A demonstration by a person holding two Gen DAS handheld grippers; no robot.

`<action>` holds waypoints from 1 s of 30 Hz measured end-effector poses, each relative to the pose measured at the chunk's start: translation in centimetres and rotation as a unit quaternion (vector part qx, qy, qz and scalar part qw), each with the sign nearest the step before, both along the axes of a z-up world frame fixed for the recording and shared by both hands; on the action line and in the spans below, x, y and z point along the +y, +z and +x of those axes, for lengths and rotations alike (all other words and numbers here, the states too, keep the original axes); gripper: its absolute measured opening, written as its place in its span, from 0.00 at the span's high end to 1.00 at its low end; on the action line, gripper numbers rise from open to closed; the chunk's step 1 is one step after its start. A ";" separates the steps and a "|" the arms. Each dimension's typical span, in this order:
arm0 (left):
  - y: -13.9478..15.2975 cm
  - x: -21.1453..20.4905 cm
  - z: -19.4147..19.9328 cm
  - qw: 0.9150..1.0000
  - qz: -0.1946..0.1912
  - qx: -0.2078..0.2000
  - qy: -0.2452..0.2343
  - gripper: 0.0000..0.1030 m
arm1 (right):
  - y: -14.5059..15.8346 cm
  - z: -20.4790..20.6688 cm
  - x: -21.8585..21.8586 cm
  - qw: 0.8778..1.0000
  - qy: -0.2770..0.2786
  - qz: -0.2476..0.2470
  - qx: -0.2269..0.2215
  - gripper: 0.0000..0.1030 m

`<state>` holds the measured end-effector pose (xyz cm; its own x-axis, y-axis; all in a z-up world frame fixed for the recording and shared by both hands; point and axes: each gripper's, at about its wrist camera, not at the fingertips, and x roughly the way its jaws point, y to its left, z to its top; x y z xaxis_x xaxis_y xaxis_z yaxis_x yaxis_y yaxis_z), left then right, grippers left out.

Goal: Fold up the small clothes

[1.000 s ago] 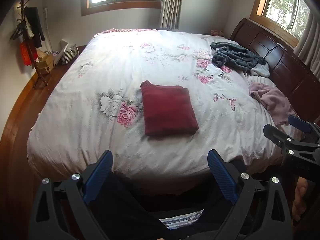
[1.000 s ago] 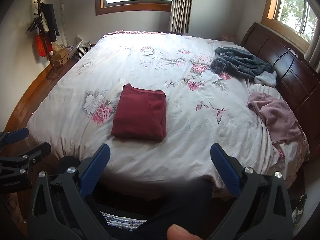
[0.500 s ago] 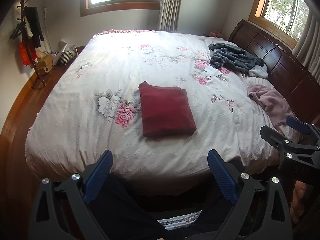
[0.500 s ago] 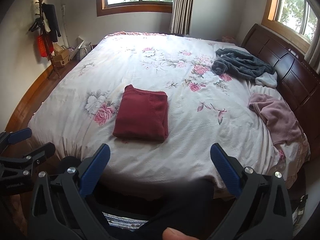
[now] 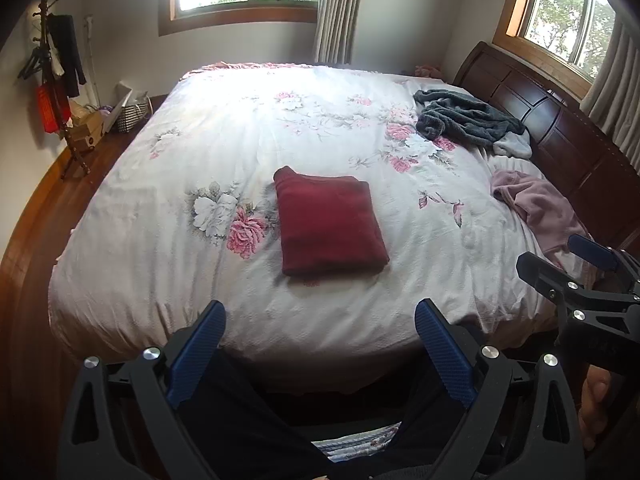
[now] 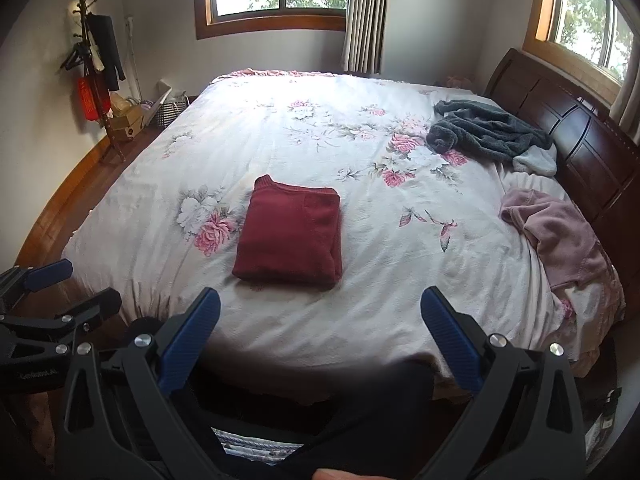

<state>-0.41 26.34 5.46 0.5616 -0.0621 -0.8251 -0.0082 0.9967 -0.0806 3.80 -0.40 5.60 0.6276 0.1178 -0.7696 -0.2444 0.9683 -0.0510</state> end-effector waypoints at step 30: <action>-0.2 -0.4 0.2 1.000 -0.001 0.005 0.004 0.07 | -0.3 0.2 0.5 1.000 -0.001 0.002 -0.005 0.03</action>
<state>-0.16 25.97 5.23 0.5545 -0.0592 -0.8301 -0.0162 0.9965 -0.0819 3.97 0.11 5.31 0.6362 0.1201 -0.7622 -0.2418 0.9691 -0.0490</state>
